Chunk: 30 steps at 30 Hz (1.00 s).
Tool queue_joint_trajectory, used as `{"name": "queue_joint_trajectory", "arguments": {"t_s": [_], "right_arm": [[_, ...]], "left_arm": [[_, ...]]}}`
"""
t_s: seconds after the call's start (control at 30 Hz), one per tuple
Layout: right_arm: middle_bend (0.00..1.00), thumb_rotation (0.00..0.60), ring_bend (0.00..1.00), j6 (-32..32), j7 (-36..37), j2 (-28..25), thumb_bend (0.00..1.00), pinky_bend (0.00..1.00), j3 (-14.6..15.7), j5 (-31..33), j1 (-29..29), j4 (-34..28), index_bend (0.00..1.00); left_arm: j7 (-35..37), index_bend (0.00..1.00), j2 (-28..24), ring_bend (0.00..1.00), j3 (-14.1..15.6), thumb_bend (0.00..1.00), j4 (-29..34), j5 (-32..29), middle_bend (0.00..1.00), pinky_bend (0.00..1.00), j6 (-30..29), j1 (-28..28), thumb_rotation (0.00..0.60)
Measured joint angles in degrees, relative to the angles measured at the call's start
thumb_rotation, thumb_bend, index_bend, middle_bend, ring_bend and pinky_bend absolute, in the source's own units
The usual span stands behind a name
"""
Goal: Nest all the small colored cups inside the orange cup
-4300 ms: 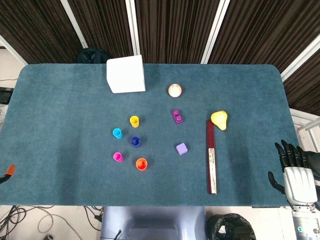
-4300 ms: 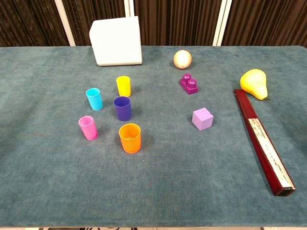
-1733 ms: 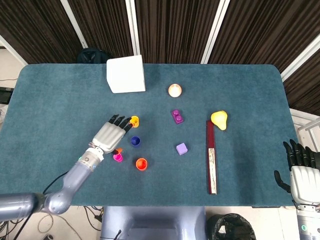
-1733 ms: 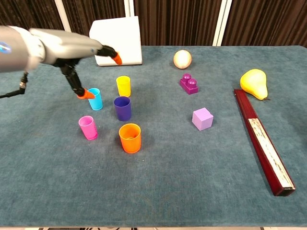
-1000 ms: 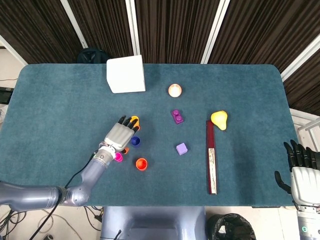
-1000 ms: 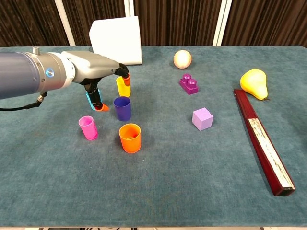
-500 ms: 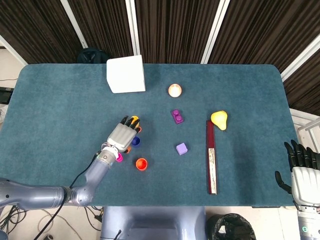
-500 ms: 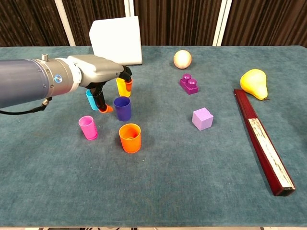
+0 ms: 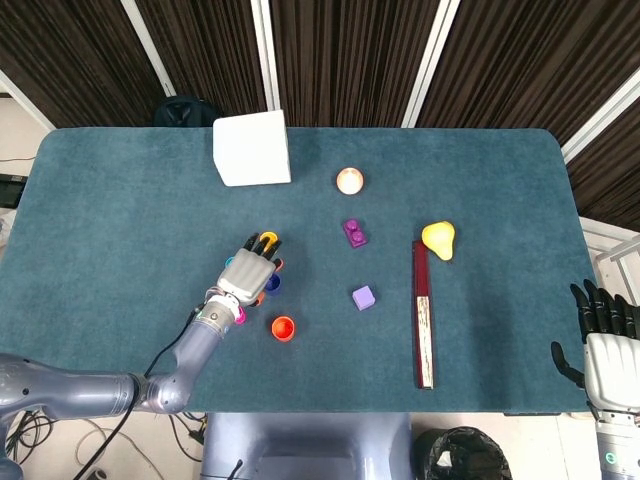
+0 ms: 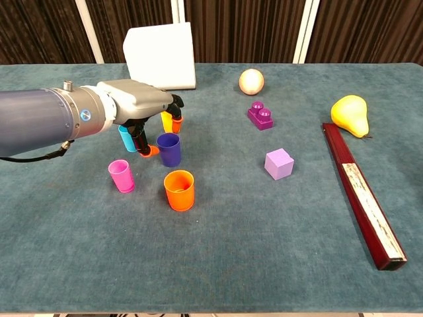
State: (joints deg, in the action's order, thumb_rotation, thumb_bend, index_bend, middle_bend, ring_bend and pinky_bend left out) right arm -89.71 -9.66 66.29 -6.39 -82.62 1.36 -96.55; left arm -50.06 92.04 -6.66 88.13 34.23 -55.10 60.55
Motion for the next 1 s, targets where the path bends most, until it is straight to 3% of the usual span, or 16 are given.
{"name": "queue_joint_trajectory", "arguments": {"t_s": [0.6,1.0], "right_arm": [[0.00,0.600,0.04,-0.02,0.65,-0.22,0.42,0.01,-0.25,0.41,-0.08,0.09,0.04],[0.00,0.600,0.04,-0.53,0.86,-0.47,0.42,0.01,-0.32,0.09,-0.27,-0.14,0.04]], "left_arm": [[0.10,0.40,0.37,0.00,0.64,0.33,0.36,1.97,0.05,0.00,-0.79,0.57,0.600],[0.95,0.40,-4.92,0.00,-1.94,0.34,9.02,2.56,0.06,0.00,-3.25,0.64,0.600]]}}
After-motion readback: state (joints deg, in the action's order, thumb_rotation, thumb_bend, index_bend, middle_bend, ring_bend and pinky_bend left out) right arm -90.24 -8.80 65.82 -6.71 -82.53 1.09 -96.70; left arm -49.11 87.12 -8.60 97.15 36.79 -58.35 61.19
